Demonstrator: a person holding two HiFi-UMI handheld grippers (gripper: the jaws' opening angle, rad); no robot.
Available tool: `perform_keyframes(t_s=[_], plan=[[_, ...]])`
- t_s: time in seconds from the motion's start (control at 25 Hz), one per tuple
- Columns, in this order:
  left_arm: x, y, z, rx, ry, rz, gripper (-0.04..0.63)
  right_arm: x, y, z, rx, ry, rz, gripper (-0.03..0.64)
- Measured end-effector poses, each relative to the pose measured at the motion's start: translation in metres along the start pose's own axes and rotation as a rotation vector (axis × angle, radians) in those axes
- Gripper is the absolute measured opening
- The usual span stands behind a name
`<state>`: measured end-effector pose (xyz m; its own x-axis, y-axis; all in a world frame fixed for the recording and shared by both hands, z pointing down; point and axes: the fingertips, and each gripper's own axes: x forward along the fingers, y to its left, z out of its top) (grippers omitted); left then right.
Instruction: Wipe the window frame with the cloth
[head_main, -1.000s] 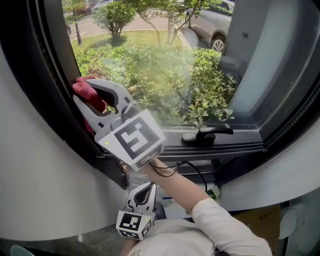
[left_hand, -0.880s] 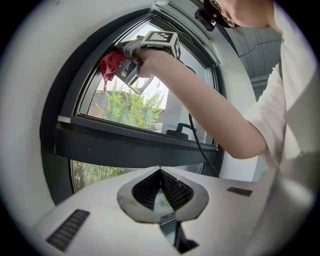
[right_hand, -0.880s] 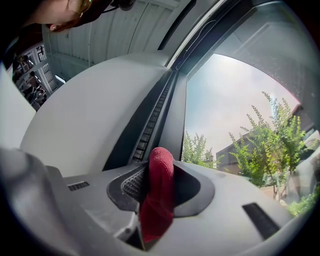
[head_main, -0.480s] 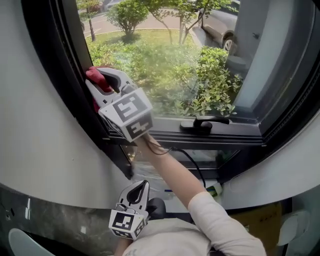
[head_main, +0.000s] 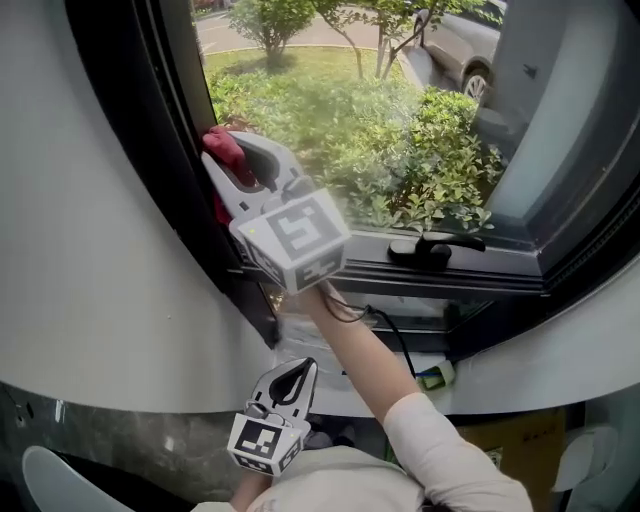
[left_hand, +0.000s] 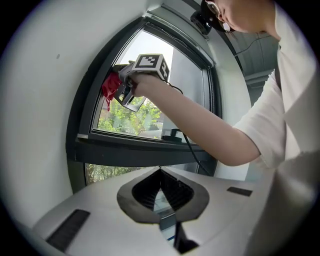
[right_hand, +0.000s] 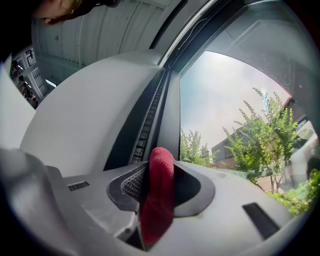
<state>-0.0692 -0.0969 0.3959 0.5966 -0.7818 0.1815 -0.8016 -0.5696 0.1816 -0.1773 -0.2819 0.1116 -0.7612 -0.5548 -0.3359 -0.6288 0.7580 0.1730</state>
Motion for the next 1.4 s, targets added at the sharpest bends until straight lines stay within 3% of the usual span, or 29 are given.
perform_keyframes(t_s=[0.28, 0.68, 1.08, 1.4], plan=[[0.011, 0.009, 0.002, 0.037, 0.044, -0.189, 0.009, 0.000, -0.004, -0.003, 0.037, 0.000, -0.099, 0.106], [0.038, -0.015, -0.011, 0.067, 0.062, -0.366, 0.009, -0.010, 0.007, -0.057, 0.086, -0.004, -0.082, 0.103], [0.050, -0.011, 0.004, 0.071, 0.034, -0.370, 0.009, -0.015, 0.008, -0.073, 0.150, 0.024, -0.060, 0.103], [0.047, 0.002, 0.008, 0.091, 0.027, -0.358, 0.009, -0.015, 0.005, -0.063, 0.116, 0.004, -0.119, 0.103]])
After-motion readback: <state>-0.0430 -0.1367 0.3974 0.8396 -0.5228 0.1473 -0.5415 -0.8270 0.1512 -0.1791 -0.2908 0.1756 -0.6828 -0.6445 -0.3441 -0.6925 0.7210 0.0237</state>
